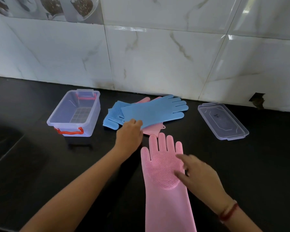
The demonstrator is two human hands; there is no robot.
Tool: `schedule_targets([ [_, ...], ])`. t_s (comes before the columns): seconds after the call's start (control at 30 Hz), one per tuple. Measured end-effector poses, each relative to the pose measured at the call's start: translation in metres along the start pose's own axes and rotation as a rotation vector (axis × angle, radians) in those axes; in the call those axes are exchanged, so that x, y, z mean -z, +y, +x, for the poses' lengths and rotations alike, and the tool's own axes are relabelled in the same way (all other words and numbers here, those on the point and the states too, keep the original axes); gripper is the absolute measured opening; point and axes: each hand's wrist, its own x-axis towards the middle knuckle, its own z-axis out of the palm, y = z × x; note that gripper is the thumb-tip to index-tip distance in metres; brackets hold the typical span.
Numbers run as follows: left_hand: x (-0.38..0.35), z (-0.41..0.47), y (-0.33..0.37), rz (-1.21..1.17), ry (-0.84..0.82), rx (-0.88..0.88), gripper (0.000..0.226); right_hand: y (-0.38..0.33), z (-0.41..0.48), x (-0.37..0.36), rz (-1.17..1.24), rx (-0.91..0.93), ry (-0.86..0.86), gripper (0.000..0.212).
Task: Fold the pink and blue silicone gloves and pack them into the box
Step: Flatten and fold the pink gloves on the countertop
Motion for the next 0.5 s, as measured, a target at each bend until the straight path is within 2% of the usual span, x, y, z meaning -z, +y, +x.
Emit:
schedule_targets([
  [0.07,-0.005,0.026,-0.011,0.100,-0.040,-0.072,0.033,-0.008,0.032,0.001,0.124,0.066,0.124,0.042],
  [0.17,-0.016,0.053,-0.032,0.185,-0.225,-0.121,0.052,-0.025,0.088,-0.001,0.228,0.159,0.241,0.030],
  [0.3,-0.033,0.063,-0.051,0.152,-0.305,-0.117,0.046,-0.049,0.148,-0.005,0.201,0.257,0.183,0.029],
  [0.5,-0.043,0.076,-0.064,0.167,-0.308,-0.049,0.042,-0.078,0.182,-0.023,-0.095,0.310,0.105,0.035],
])
